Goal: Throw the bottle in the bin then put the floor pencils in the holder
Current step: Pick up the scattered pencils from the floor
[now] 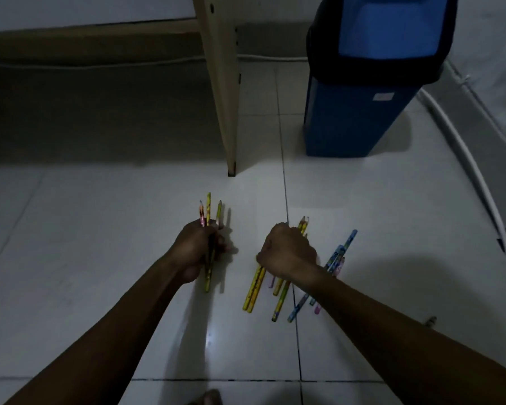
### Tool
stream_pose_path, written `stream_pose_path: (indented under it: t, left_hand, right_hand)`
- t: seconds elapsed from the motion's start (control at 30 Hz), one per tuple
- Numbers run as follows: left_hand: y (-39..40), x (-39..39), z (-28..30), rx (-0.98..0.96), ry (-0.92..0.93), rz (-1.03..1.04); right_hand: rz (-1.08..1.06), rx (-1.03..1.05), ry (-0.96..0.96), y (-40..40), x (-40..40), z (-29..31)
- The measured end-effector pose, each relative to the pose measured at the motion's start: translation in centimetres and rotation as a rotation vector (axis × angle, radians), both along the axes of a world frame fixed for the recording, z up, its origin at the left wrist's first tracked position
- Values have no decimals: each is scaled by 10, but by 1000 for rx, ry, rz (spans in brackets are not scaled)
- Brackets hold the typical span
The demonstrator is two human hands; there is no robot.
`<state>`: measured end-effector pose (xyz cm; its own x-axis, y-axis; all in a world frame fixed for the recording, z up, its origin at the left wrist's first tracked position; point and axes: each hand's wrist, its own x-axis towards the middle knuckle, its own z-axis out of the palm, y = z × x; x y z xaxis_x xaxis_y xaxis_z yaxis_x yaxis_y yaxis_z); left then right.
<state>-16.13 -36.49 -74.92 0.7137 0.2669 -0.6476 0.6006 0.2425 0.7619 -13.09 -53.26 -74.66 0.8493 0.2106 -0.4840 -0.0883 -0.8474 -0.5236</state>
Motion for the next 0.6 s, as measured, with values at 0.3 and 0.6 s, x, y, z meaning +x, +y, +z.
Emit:
stream_pose_path:
  t: [0.3, 0.6]
  left_hand:
    - [17, -15, -7, -399, 15, 177]
    - [4, -13, -16, -331, 124, -20]
  right_hand:
    - [157, -192, -45, 15, 3, -13]
    - [-73, 172, 210, 9, 14, 5]
